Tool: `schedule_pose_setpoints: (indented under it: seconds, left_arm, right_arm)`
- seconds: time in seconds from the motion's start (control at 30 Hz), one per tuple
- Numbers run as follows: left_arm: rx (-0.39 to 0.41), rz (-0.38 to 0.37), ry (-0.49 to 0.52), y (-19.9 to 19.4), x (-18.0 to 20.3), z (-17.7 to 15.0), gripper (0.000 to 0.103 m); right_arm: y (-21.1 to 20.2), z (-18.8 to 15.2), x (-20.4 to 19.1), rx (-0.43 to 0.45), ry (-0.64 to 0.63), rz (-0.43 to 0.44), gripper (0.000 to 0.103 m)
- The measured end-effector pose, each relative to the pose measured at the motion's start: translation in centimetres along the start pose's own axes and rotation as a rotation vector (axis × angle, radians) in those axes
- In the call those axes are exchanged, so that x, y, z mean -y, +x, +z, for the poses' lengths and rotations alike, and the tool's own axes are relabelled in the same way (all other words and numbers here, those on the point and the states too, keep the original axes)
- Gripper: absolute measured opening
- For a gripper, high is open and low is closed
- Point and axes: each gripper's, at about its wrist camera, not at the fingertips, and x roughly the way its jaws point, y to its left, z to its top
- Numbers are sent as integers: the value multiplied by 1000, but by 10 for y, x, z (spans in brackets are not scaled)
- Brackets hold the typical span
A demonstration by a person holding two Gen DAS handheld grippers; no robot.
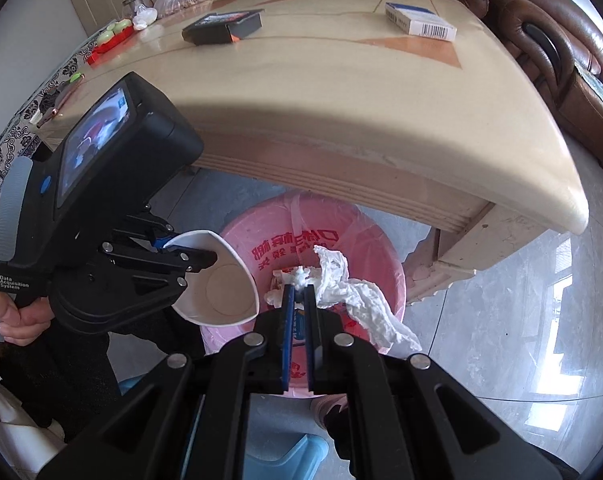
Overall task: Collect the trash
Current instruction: 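Open the left tool over the bin while the right tool releases the tissue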
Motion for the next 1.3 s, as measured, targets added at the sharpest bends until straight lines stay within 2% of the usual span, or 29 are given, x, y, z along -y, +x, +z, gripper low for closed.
schedule_pose_setpoints:
  seconds: [0.43, 0.87, 0.97, 1.0, 1.03, 1.1, 1.23, 1.3]
  left_arm:
    - [-129, -27, 7, 60, 1, 11, 6]
    - [-167, -49, -10, 75, -3, 21, 6]
    - [-169, -52, -9, 74, -3, 21, 6]
    - [-170, -53, -9, 74, -2, 21, 6]
    - [-171, -55, -7, 75, -2, 21, 6]
    - [-172, -51, -9, 76, -3, 22, 6]
    - [-173, -55, -11, 77, -3, 22, 6]
    - [-168, -53, -6, 76, -4, 23, 17]
  right_arm:
    - [60, 0, 15, -120, 19, 30, 6]
    - [82, 1, 16, -176, 6, 22, 7]
    - [85, 1, 14, -179, -3, 14, 18]
    - [85, 1, 14, -179, -4, 6, 26]
    - [85, 1, 14, -177, -3, 1, 42]
    - [82, 2, 15, -162, -1, -3, 56]
    - [81, 3, 16, -160, 6, -4, 57]
    - [81, 3, 18, -164, 15, 0, 57]
